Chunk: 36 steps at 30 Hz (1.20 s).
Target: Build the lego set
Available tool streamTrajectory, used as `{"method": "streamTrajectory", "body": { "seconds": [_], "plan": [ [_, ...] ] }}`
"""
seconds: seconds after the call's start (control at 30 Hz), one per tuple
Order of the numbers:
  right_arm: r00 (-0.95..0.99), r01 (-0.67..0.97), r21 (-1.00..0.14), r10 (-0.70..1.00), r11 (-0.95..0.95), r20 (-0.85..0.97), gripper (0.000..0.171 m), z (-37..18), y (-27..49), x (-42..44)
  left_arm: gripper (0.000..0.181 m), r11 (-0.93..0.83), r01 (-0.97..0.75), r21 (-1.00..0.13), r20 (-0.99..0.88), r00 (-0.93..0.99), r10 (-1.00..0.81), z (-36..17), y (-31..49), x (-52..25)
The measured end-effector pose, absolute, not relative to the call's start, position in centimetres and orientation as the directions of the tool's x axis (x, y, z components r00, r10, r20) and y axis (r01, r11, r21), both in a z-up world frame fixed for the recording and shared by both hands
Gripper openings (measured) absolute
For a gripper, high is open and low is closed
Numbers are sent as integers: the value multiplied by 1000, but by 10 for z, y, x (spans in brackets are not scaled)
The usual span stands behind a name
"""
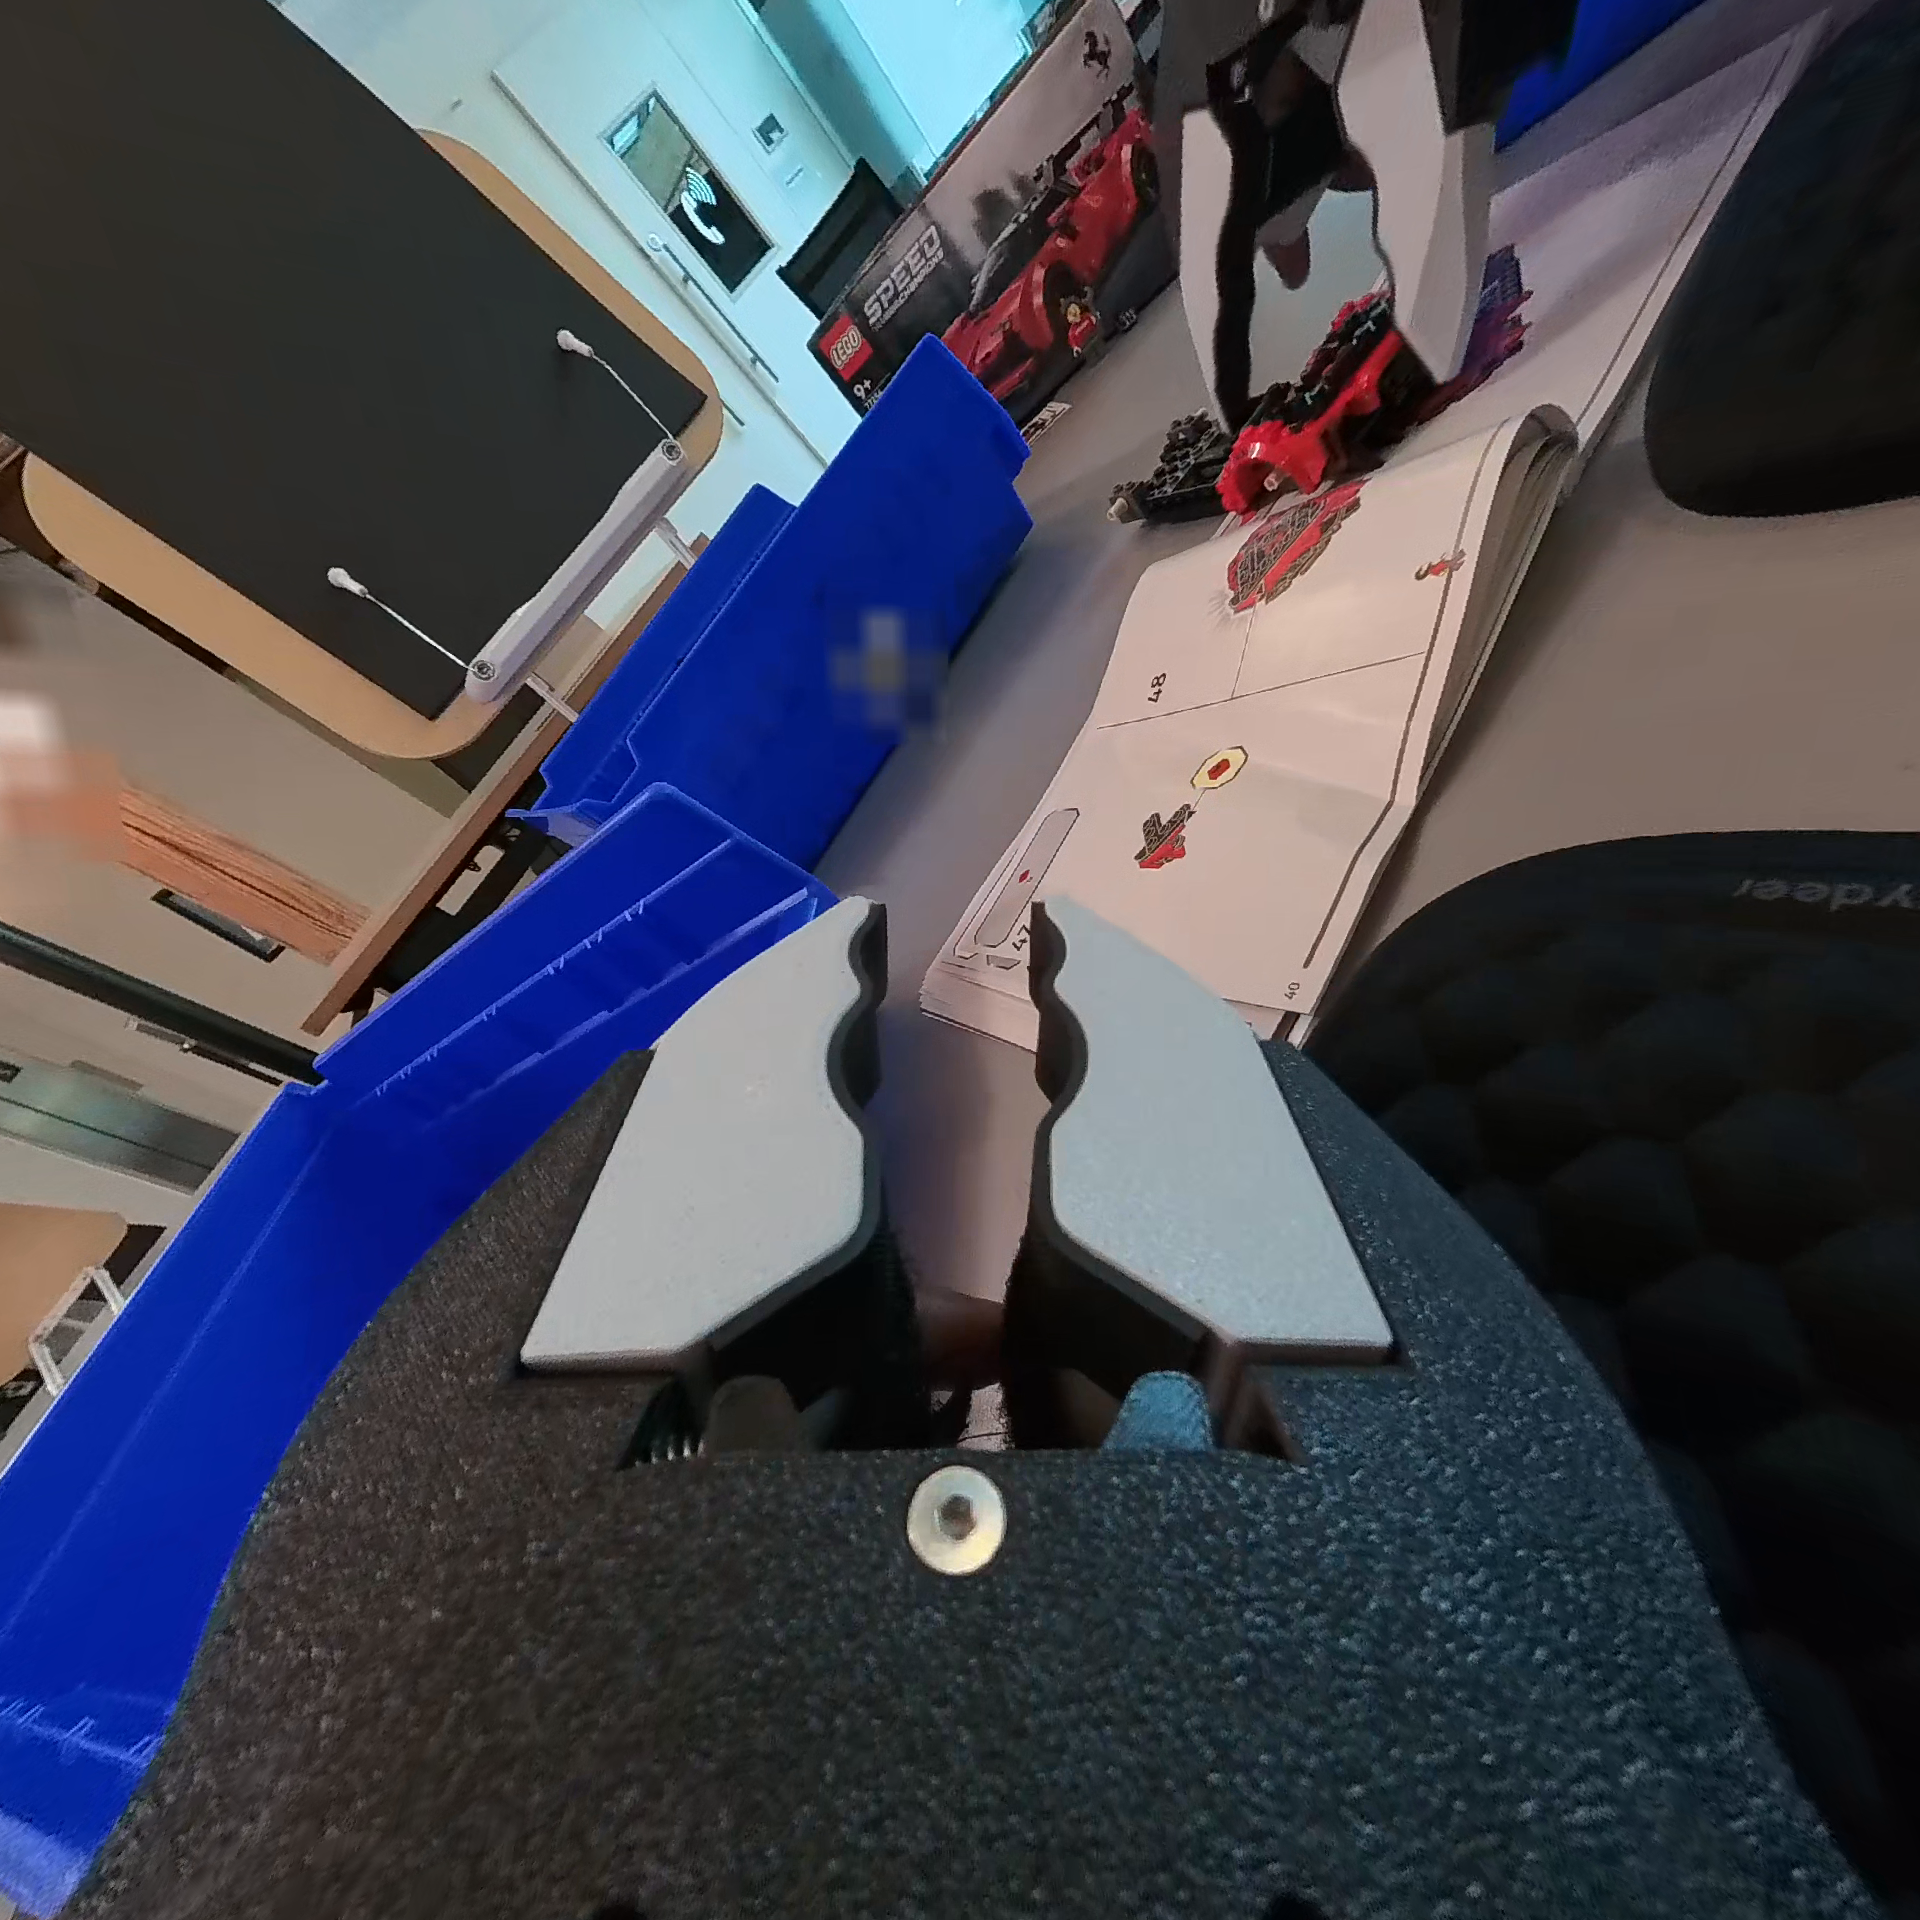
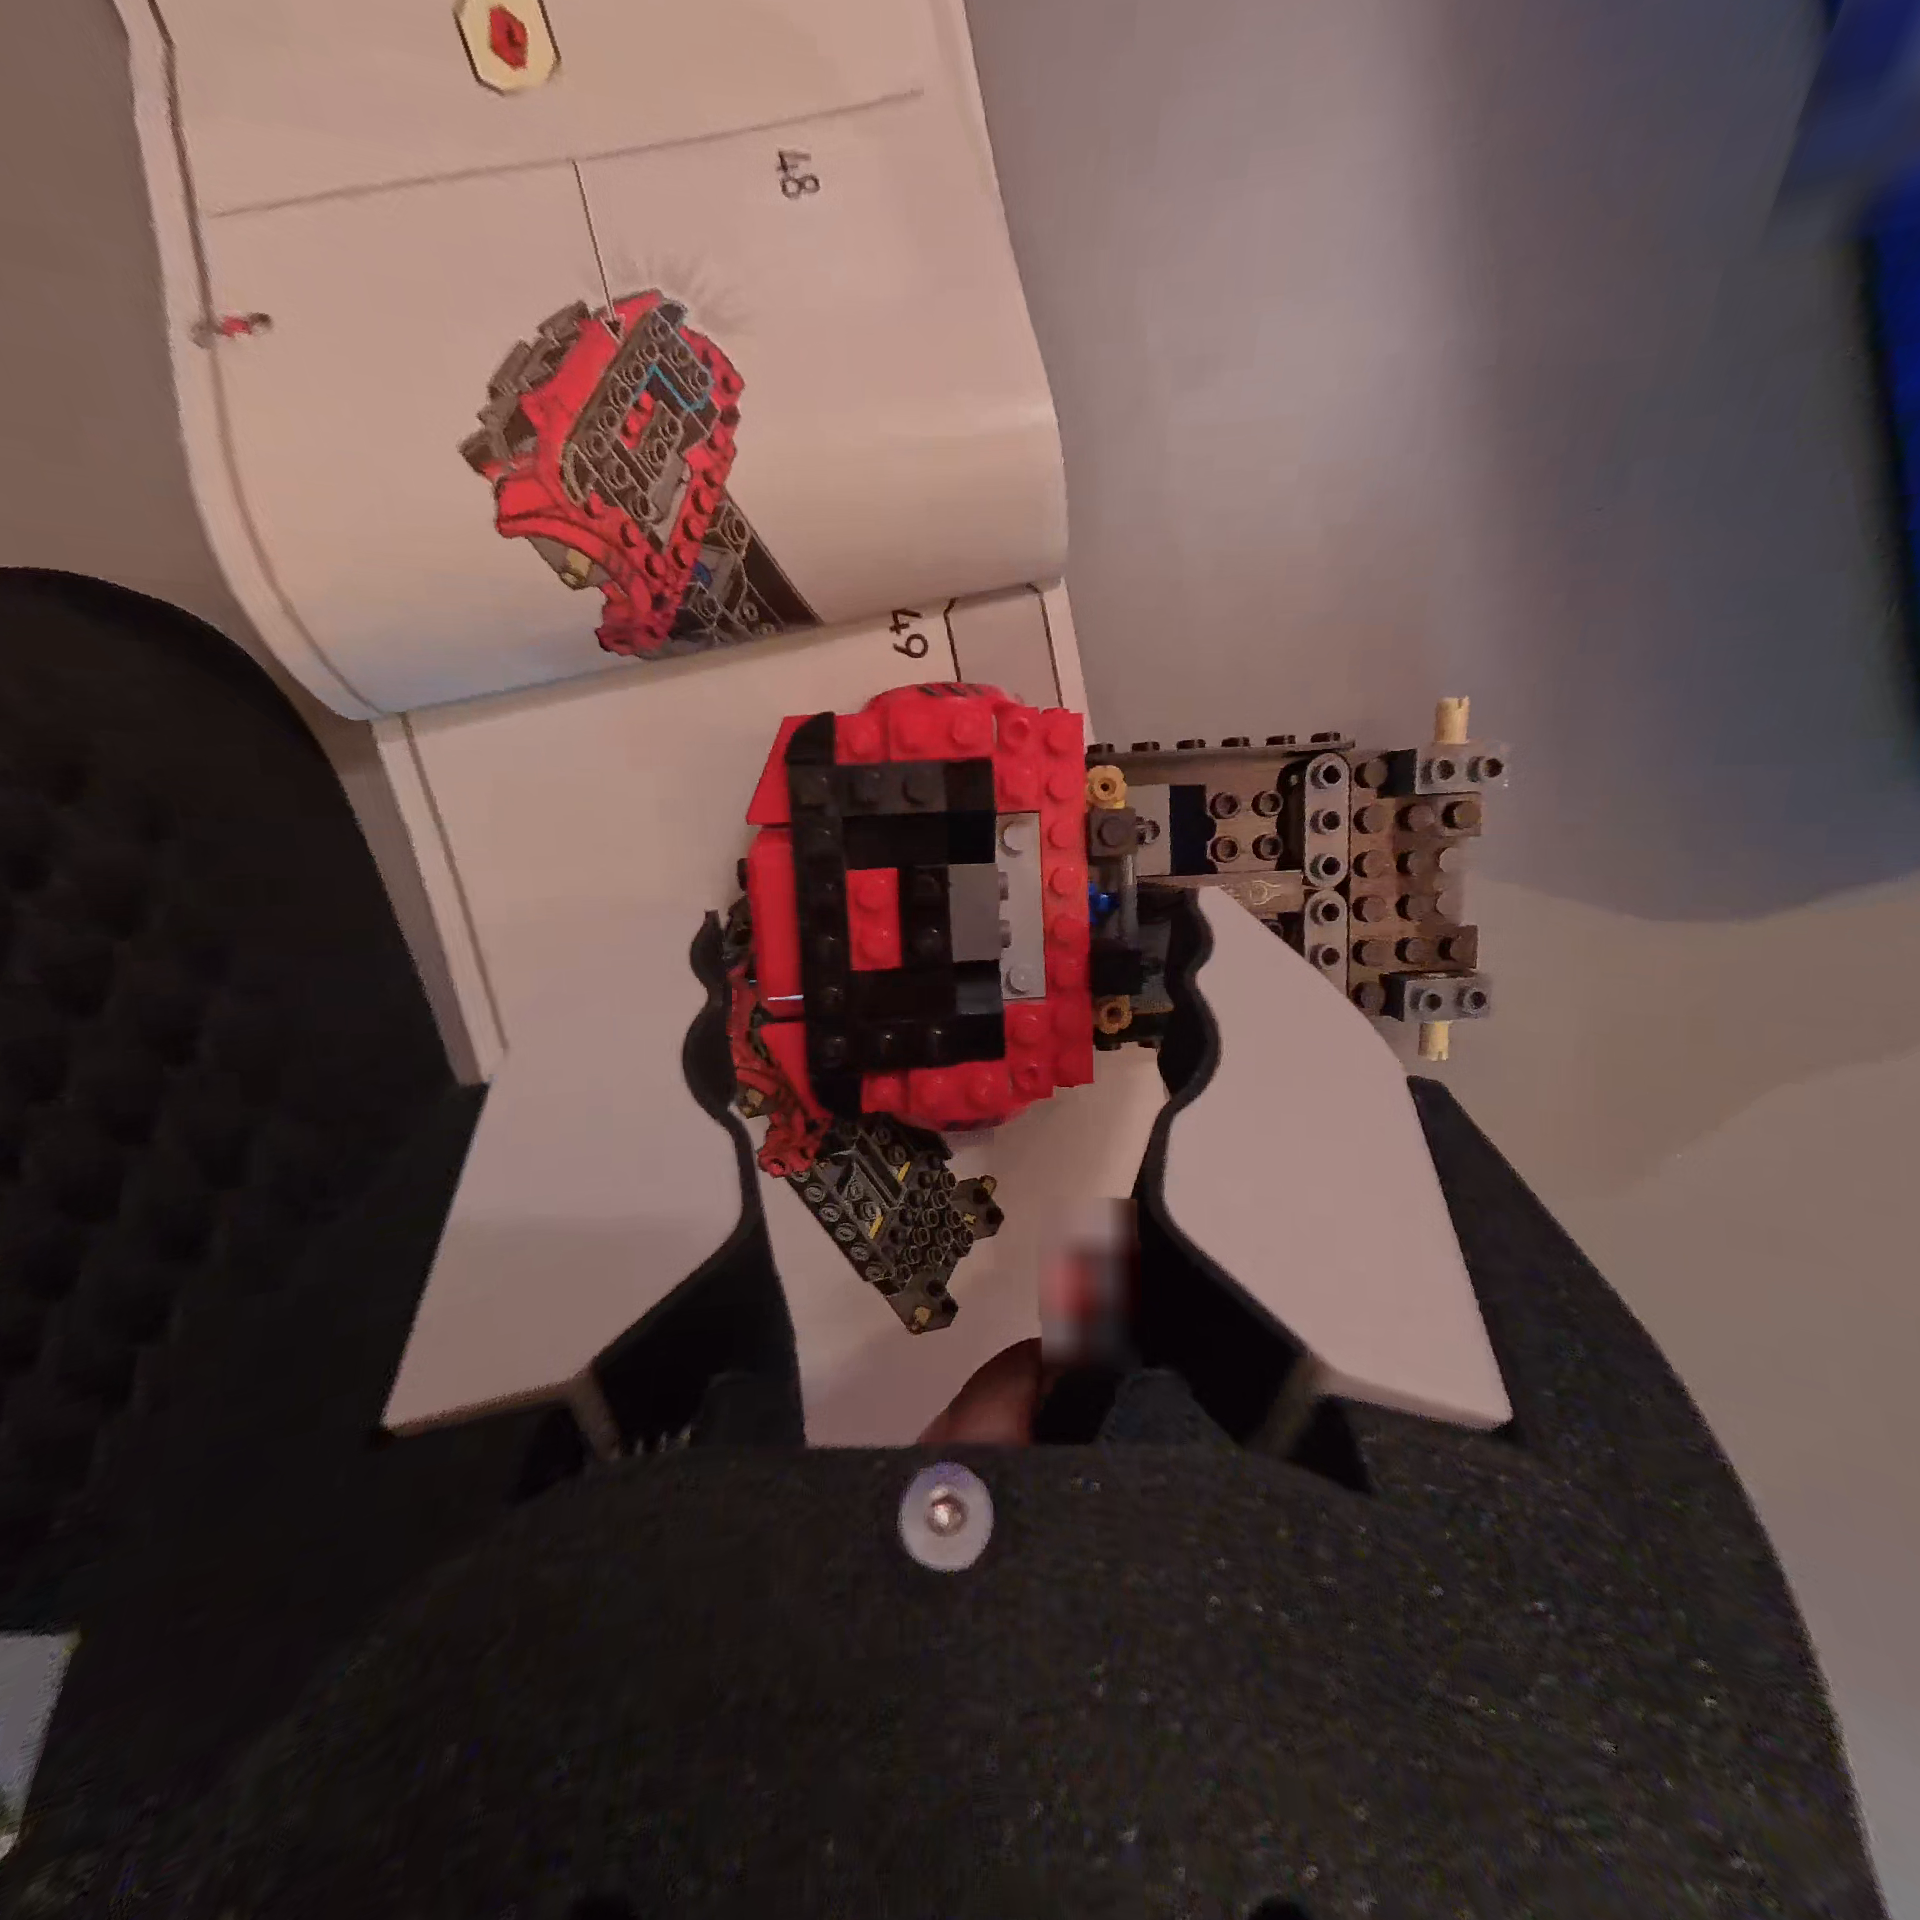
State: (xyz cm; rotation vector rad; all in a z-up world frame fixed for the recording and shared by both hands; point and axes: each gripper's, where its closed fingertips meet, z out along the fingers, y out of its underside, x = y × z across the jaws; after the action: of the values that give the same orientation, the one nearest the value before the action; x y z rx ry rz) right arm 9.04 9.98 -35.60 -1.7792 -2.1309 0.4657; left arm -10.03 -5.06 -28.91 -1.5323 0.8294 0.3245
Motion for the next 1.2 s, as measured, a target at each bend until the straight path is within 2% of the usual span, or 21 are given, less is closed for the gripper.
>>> {"method": "streamTrajectory", "body": {
  "seconds": [0.13,0.57,0.73,0.9,1.0,1.2],
  "plan": [
    [-155,877,-455,987,153,34,73,-357,102,88,25,63,-665,-744,-649,697,-306,-289,-51,-101],
    [75,862,-504,997,-53,23,71,-357,178,87,25,57,-673,-737,-655,691,-308,-291,-51,-100],
    [225,843,-521,968,-136,112,71,-351,211,88,25,50,-688,-724,-666,677,-313,-294,-50,-99],
    [320,737,-658,938,-157,134,76,-310,178,92,27,28,-687,-726,-654,678,-335,-297,-49,-99],
    [393,631,-743,918,-223,58,76,-295,134,113,30,-11,-666,-746,-596,675,-435,-303,-49,-92],
    [508,463,-789,850,-405,-138,72,-328,77,155,39,13,-567,-824,-424,602,-677,-278,-44,-47]
  ]
}}
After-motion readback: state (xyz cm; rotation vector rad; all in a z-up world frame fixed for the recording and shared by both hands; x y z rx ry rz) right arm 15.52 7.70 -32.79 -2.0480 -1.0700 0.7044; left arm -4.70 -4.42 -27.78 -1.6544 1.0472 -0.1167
